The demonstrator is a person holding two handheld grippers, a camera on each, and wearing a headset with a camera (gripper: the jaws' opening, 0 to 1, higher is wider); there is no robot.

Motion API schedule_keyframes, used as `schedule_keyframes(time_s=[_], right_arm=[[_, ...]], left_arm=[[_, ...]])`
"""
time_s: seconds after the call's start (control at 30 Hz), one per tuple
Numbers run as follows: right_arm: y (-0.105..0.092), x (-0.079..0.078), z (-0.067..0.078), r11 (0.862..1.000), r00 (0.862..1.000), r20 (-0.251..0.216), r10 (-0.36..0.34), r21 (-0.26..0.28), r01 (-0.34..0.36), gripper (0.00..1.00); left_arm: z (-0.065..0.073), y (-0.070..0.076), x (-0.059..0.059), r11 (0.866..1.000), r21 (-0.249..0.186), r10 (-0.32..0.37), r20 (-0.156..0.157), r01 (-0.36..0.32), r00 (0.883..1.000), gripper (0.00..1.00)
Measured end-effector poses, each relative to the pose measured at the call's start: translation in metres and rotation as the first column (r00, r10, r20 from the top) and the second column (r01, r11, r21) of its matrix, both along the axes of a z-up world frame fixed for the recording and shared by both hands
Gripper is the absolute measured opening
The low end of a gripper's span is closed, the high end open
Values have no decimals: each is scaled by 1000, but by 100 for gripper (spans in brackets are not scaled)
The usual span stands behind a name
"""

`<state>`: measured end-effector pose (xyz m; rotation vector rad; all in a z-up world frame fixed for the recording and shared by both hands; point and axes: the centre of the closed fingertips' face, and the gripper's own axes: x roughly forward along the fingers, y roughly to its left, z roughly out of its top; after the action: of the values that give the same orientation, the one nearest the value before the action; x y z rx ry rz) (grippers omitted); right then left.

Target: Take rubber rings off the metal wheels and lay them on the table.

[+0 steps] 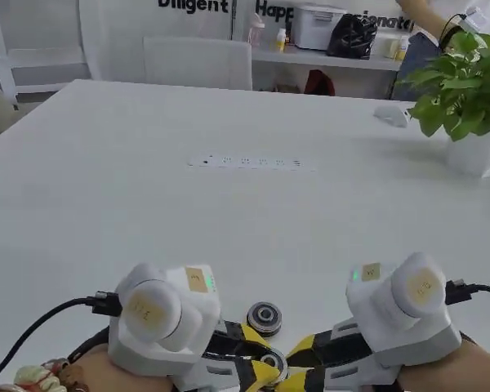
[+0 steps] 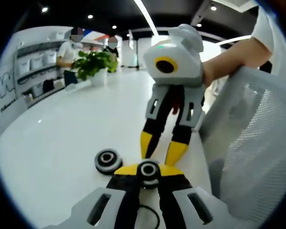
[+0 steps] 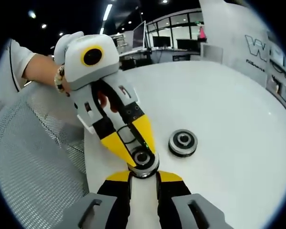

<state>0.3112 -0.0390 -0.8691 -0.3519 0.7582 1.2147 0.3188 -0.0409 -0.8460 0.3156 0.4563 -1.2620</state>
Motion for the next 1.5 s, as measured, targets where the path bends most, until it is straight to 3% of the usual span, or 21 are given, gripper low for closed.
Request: schedule_keyframes(time_s=[0.47,0.6,0.8,0.97,1.03,1.1,1.37,1.43,1.5], right_arm=[[-4,-1,0,999,999,37,36,-27,-35,8],[-5,3,1,999,997,65,35,-35,-33,0],[-6,3,0,999,998,60,22,-43,-19,0],[-8,5,1,999,999,-10,-43,-14,43,0],[-9,5,1,996,993,-69,-92,10,93,0],[-9,5,2,988,980,-141,-141,37,147,0],[-13,10,11,961,947,-243,-212,122,247,0],[-11,10,14,945,925,-299,-236,152,290,0],[-13,11,14,943,919,-314,-240,151,298,0]], left_arm=[[0,-1,1,1000,-14,18,-6,-18,1000,15],[0,-1,2,1000,-15,21,-7,-21,1000,15],[-1,-1,2,1000,-14,22,-4,-22,1000,15],[-1,-1,2,1000,-19,19,1,-19,1000,15],[-1,-1,2,1000,-21,19,3,-19,1000,15],[-1,-1,2,1000,-22,18,6,-18,1000,15],[-1,-1,2,999,-30,20,8,-20,1000,15],[-1,-1,1,999,-28,18,10,-18,1000,15],[-1,-1,1,1000,-26,16,14,-16,1000,15]])
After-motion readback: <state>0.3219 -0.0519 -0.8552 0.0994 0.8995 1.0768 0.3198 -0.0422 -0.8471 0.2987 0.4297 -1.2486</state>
